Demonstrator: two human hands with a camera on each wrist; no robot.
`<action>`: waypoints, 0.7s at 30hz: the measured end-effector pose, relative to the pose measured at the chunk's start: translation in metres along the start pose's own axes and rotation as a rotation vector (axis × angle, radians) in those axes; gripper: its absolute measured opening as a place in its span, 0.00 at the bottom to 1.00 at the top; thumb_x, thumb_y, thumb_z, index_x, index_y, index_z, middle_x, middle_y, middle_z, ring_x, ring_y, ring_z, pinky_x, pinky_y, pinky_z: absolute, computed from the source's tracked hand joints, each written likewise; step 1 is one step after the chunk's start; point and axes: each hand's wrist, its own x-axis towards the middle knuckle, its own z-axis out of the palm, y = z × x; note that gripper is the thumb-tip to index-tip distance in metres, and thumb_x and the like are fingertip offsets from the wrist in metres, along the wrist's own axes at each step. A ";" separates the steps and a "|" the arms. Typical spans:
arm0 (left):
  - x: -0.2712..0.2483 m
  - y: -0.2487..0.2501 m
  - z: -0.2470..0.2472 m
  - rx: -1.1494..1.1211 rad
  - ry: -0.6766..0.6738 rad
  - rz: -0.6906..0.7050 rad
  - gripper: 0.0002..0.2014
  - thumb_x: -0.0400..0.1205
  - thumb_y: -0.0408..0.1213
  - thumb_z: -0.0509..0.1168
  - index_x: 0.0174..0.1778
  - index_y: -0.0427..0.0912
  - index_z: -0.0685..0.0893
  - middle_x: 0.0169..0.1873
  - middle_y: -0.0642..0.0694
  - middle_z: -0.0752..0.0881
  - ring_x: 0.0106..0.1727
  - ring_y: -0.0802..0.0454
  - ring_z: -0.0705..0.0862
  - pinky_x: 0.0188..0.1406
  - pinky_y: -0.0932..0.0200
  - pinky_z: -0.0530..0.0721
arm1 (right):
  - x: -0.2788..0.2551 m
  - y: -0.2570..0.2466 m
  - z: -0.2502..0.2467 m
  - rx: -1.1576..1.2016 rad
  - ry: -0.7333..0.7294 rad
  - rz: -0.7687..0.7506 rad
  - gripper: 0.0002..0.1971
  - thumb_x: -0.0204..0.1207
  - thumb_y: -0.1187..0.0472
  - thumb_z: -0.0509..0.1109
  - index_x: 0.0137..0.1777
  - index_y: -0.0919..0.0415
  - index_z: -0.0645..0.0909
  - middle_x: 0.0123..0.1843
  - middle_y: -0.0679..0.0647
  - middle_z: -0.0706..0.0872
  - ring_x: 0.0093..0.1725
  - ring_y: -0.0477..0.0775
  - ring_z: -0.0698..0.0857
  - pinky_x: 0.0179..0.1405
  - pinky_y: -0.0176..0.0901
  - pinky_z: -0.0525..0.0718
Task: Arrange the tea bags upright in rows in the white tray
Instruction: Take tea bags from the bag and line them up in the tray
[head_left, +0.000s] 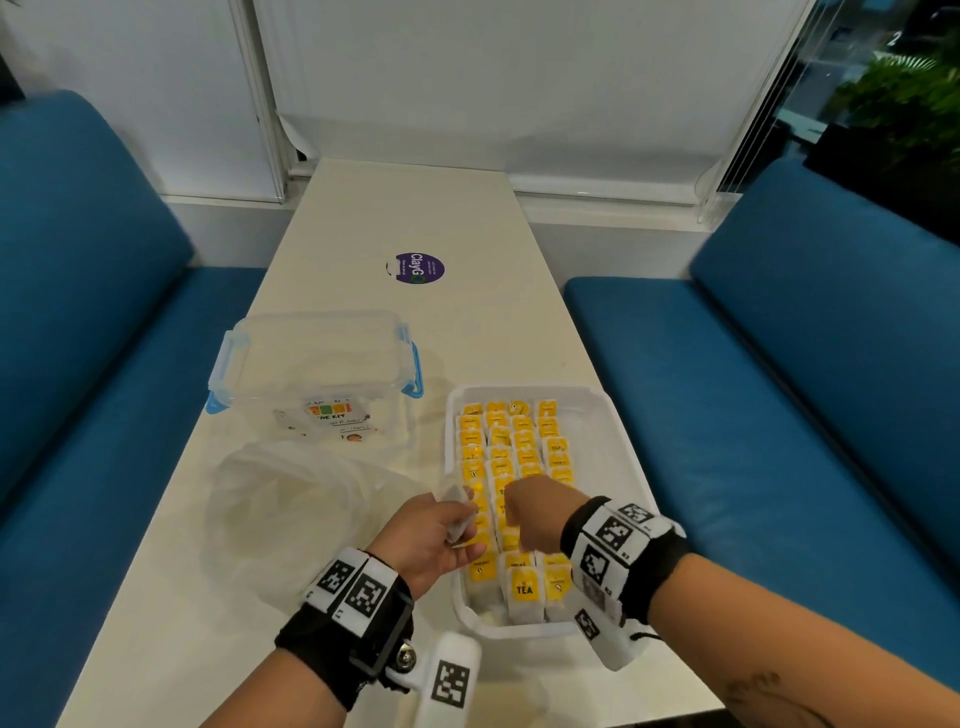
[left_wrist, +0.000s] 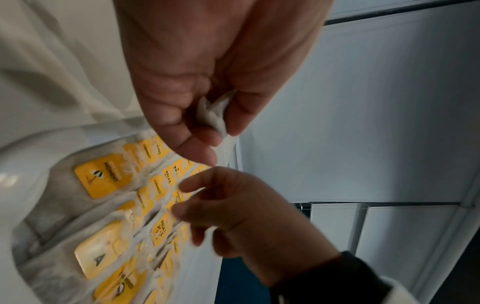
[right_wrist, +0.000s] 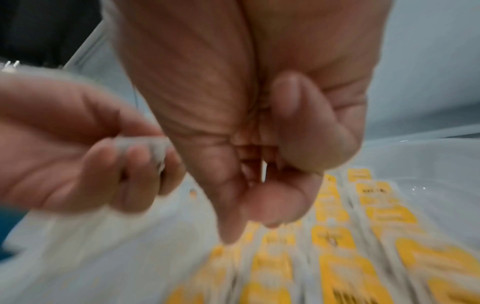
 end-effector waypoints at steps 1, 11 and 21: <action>0.000 0.000 0.000 0.021 -0.018 -0.002 0.08 0.81 0.24 0.60 0.53 0.37 0.79 0.30 0.45 0.75 0.27 0.55 0.75 0.26 0.61 0.83 | -0.001 0.005 -0.006 0.102 0.104 0.002 0.13 0.79 0.68 0.65 0.62 0.70 0.80 0.65 0.63 0.82 0.62 0.62 0.82 0.54 0.49 0.83; -0.003 0.004 0.016 0.303 -0.215 -0.047 0.08 0.80 0.23 0.62 0.50 0.37 0.83 0.31 0.47 0.78 0.23 0.60 0.75 0.23 0.67 0.76 | -0.032 0.017 -0.043 0.593 0.337 -0.274 0.10 0.71 0.60 0.76 0.53 0.57 0.86 0.39 0.41 0.82 0.33 0.36 0.77 0.33 0.20 0.73; -0.004 0.005 0.018 0.195 -0.184 -0.007 0.05 0.83 0.29 0.60 0.46 0.37 0.81 0.31 0.46 0.84 0.24 0.59 0.80 0.20 0.68 0.76 | -0.031 0.018 -0.029 0.599 0.420 -0.203 0.07 0.73 0.66 0.71 0.45 0.53 0.79 0.33 0.43 0.77 0.31 0.40 0.76 0.31 0.30 0.75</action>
